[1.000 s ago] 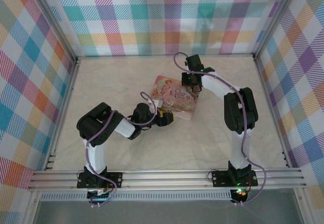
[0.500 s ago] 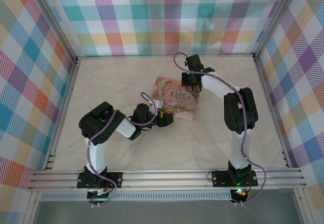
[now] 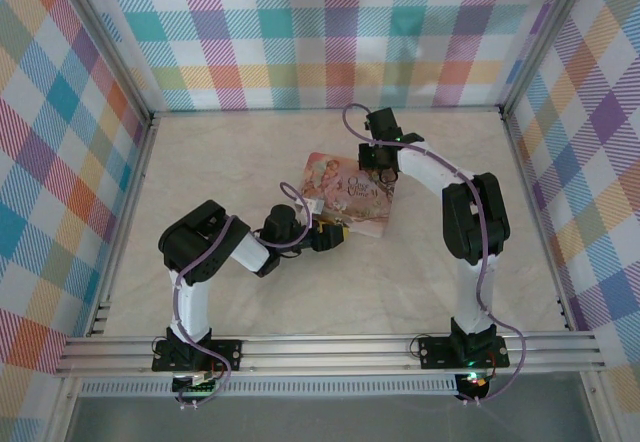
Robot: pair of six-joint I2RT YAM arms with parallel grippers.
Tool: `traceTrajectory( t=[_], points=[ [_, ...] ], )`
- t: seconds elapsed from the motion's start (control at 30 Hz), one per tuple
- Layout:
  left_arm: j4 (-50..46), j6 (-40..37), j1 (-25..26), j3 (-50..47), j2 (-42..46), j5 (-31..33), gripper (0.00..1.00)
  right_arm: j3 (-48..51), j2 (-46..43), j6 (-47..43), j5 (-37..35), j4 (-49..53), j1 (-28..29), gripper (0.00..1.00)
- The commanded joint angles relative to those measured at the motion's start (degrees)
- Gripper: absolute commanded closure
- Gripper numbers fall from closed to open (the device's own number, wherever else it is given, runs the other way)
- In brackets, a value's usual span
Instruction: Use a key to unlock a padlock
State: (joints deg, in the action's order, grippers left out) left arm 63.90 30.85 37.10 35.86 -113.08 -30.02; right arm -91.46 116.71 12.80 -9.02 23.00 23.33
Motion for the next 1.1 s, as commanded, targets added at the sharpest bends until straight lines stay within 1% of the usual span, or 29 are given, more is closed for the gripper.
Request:
traceTrajectory(
  t=[0.0,0.07,0.1,0.13,0.2,0.3,0.33,0.57,0.77,0.93,1.07],
  points=[
    [3.31,-0.97,0.91,1.84,-0.02,-0.88,0.37,0.54,-0.65,0.12,4.07,6.18,2.60,1.00],
    [3.53,-0.97,1.21,2.09,-0.18,-0.40,0.33,0.55,-0.56,0.12,4.09,6.17,2.66,1.00],
    [3.53,-0.98,1.38,2.34,-0.27,-0.14,0.29,0.58,-0.52,0.11,4.01,6.09,2.71,1.00],
    [3.16,-1.09,1.56,2.73,-0.39,-0.12,0.28,0.53,-0.52,0.12,4.00,6.09,2.77,1.00],
    [2.42,-1.31,1.96,3.55,-0.73,-0.30,0.28,0.56,-0.60,0.12,4.01,6.09,2.77,1.00],
    [2.61,-0.62,2.25,4.57,-1.27,-1.28,0.36,0.52,-0.93,-0.03,3.71,6.27,2.77,1.00],
    [2.71,-0.52,2.27,4.45,-1.28,-1.07,0.37,0.57,-1.14,-0.10,3.58,6.35,2.77,1.00],
    [1.94,-1.45,2.18,2.12,0.73,1.52,0.36,-1.14,-3.77,-1.44,1.55,8.17,2.71,1.00],
    [1.89,-1.23,2.10,2.02,0.43,1.68,0.37,-2.47,-6.58,-1.73,-1.36,9.90,2.29,1.00],
    [1.16,-1.45,2.10,2.02,0.60,1.28,0.36,1.07,-10.80,-0.55,-4.56,10.62,0.87,1.00],
    [1.28,-1.41,2.09,1.85,0.62,0.86,0.36,7.12,-16.40,1.61,-7.94,11.41,-1.08,1.00]
  ],
)
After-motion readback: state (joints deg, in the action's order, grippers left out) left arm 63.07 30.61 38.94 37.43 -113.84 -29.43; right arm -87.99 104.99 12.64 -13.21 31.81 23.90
